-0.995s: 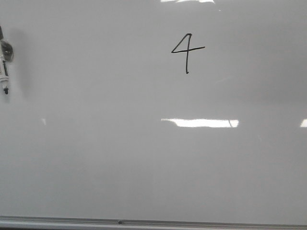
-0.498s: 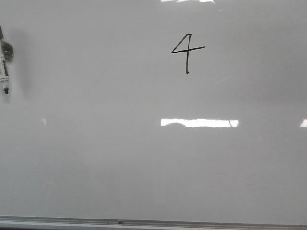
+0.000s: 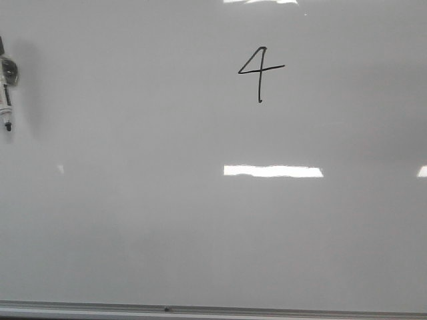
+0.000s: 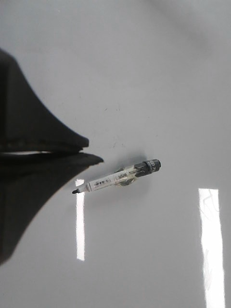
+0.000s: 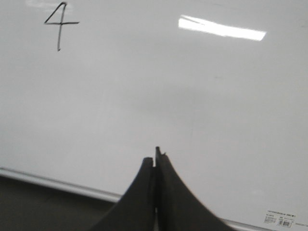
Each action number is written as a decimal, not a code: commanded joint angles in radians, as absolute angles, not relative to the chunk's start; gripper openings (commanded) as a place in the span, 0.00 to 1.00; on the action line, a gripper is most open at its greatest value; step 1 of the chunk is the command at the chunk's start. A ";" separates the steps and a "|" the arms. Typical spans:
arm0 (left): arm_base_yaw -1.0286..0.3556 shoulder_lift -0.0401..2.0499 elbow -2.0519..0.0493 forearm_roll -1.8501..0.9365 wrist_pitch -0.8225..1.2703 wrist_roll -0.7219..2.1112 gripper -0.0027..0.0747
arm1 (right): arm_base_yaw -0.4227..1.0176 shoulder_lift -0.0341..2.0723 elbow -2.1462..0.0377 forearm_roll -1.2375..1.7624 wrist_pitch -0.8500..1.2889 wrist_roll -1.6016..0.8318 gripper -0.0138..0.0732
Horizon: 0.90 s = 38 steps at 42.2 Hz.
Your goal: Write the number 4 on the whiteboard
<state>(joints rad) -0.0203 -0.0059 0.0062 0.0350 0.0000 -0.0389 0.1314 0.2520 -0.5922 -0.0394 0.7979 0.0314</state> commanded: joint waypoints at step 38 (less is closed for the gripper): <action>-0.020 -0.019 0.012 0.032 -0.083 -0.041 0.01 | -0.073 -0.030 0.012 0.000 -0.034 0.032 0.08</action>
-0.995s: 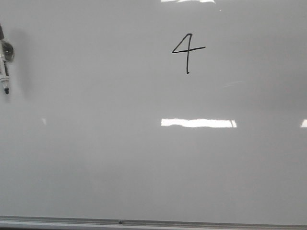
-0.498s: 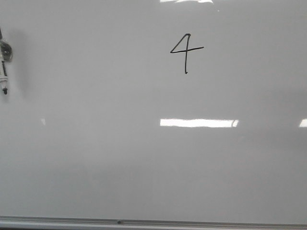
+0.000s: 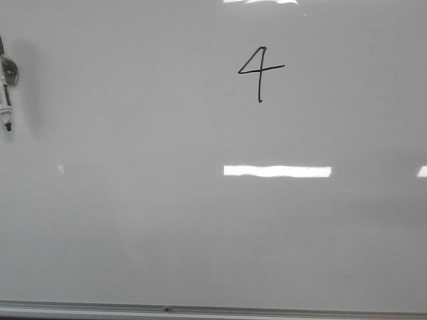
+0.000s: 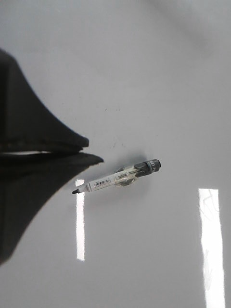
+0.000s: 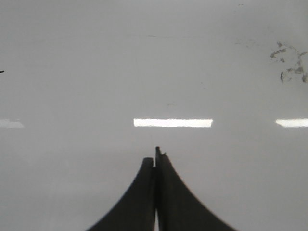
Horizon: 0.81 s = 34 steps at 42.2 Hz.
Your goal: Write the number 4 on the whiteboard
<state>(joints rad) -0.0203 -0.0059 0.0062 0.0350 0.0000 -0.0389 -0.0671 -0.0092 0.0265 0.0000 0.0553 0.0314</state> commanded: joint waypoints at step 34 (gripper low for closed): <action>-0.020 -0.019 0.012 0.032 -0.083 -0.041 0.01 | -0.062 -0.031 0.012 0.028 -0.060 0.000 0.08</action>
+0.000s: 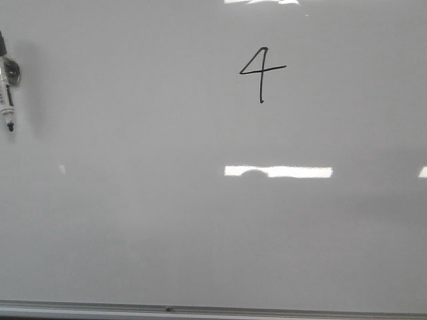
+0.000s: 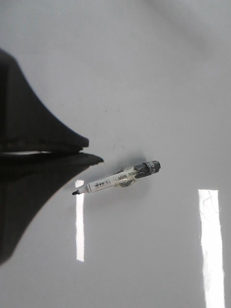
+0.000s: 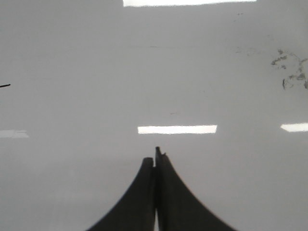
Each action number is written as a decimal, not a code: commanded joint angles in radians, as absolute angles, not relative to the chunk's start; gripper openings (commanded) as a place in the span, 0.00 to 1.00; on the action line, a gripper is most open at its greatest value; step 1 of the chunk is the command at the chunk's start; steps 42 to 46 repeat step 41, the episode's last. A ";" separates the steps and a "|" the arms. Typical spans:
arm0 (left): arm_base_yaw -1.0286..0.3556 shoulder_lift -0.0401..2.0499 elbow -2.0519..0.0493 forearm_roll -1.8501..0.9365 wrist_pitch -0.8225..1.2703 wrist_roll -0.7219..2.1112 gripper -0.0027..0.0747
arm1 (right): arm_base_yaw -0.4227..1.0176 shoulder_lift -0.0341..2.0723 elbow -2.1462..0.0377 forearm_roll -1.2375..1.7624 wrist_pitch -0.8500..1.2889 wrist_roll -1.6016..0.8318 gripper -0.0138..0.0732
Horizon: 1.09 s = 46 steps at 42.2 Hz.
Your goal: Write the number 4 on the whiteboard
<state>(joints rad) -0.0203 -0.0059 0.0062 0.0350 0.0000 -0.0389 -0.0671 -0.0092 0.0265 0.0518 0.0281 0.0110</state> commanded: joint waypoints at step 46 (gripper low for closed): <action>-0.020 -0.019 0.012 0.032 -0.083 -0.041 0.01 | -0.034 -0.030 0.012 0.027 -0.058 0.000 0.08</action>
